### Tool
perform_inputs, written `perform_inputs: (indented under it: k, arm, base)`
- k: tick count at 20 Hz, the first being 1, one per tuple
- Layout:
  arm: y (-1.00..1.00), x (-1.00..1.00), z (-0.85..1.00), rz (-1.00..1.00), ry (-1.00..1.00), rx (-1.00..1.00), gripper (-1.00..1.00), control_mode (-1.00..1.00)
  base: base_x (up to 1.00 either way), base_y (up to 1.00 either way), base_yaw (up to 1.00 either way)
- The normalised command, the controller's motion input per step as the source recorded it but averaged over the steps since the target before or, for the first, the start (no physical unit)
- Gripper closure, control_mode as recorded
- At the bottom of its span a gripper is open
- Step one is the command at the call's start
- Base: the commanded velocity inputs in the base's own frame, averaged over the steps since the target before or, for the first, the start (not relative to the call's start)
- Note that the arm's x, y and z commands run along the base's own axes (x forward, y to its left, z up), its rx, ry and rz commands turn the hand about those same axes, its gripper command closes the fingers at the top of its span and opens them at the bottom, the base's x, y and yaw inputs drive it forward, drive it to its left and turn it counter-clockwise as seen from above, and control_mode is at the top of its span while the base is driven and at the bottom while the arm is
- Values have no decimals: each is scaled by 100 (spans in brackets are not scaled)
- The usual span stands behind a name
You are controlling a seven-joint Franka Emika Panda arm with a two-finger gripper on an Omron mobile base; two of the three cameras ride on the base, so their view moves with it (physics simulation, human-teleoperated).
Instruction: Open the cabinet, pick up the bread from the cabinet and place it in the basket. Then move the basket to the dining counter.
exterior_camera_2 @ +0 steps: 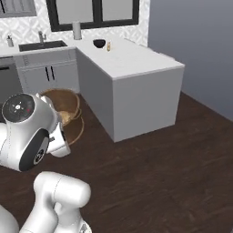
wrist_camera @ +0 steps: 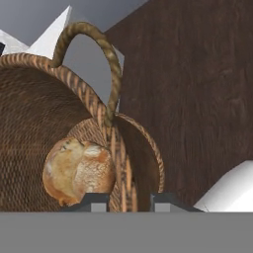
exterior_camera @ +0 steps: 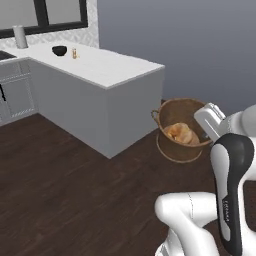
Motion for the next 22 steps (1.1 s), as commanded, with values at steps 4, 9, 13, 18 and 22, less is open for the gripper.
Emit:
perform_inputs:
  k: [4, 9, 13, 18, 22]
  arm:
    - [0, 0, 0, 0, 0, 0, 100, 100]
    - [0, 0, 0, 0, 0, 0, 100, 100]
    - [0, 0, 0, 0, 0, 0, 100, 100]
    - [0, 0, 0, 0, 0, 0, 100, 100]
    - [0, 0, 0, 0, 0, 0, 100, 100]
  base:
    - [100, 100, -25]
    - [100, 100, -28]
    - [100, 100, -24]
    - [100, 100, -25]
    - [100, 100, -27]
